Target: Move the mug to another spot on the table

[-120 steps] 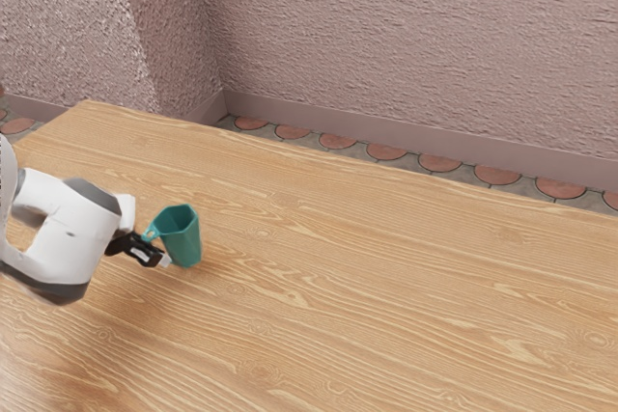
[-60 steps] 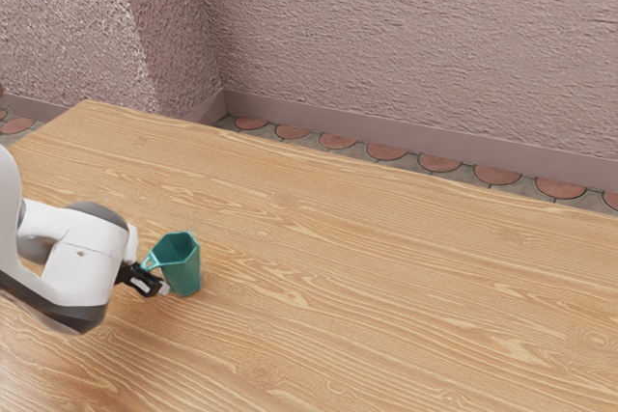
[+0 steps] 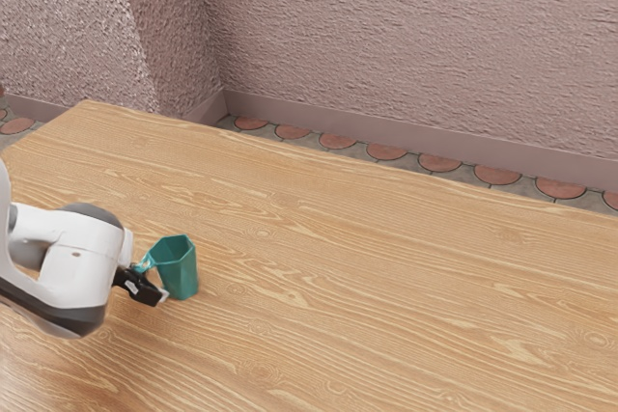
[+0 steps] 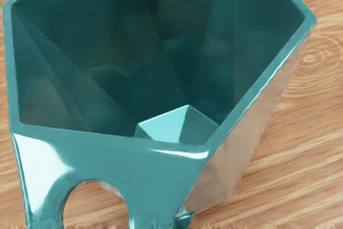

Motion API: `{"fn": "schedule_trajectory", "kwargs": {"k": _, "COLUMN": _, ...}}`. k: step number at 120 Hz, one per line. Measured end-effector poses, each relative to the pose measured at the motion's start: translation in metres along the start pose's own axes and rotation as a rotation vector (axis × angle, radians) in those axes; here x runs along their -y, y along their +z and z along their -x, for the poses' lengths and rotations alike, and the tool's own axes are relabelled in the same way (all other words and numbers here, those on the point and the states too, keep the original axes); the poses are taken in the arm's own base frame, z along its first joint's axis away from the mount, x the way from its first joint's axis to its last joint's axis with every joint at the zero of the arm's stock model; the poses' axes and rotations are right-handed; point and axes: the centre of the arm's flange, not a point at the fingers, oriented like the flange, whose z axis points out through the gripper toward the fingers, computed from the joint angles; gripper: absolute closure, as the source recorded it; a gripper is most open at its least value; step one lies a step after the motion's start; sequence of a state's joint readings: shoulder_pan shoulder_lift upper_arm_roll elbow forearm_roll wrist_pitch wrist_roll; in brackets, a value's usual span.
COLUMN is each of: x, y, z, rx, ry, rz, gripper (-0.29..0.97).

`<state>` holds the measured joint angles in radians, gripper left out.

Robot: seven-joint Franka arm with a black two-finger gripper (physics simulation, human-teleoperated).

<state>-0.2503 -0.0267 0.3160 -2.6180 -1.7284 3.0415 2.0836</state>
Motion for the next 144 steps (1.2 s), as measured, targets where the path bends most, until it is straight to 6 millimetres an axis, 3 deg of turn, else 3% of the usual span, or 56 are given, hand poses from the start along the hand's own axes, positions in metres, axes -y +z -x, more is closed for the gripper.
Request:
{"fn": "schedule_trajectory", "kwargs": {"k": 25, "x": -0.006, "y": -0.013, "z": 0.006, "rx": 0.0, "ry": -0.032, "rz": -0.03, "gripper": 0.05}}
{"fn": "schedule_trajectory", "kwargs": {"k": 45, "x": 0.009, "y": -0.022, "z": 0.021, "rx": 0.01, "ry": -0.083, "rz": -0.065, "gripper": 0.02}}
{"fn": "schedule_trajectory", "kwargs": {"k": 60, "x": 0.004, "y": -0.036, "z": 0.014, "rx": -0.022, "ry": -0.076, "rz": -0.074, "gripper": 0.01}}
{"fn": "schedule_trajectory", "kwargs": {"k": 84, "x": -0.042, "y": -0.078, "z": -0.025, "rx": -0.102, "ry": -0.144, "rz": -0.107, "gripper": 0.0}}
{"fn": "schedule_trajectory", "kwargs": {"k": 93, "x": -0.06, "y": -0.086, "z": -0.037, "rx": -0.103, "ry": -0.196, "rz": -0.108, "gripper": 0.0}}
{"fn": "schedule_trajectory", "kwargs": {"k": 112, "x": -0.081, "y": -0.101, "z": -0.07, "rx": -0.136, "ry": -0.233, "rz": -0.106, "gripper": 0.0}}
{"fn": "schedule_trajectory", "kwargs": {"k": 131, "x": -0.092, "y": -0.133, "z": -0.158, "rx": -0.301, "ry": -0.264, "rz": -0.087, "gripper": 0.0}}
{"fn": "schedule_trajectory", "kwargs": {"k": 144, "x": -0.101, "y": -0.145, "z": -0.198, "rx": -0.366, "ry": -0.333, "rz": -0.058, "gripper": 0.0}}
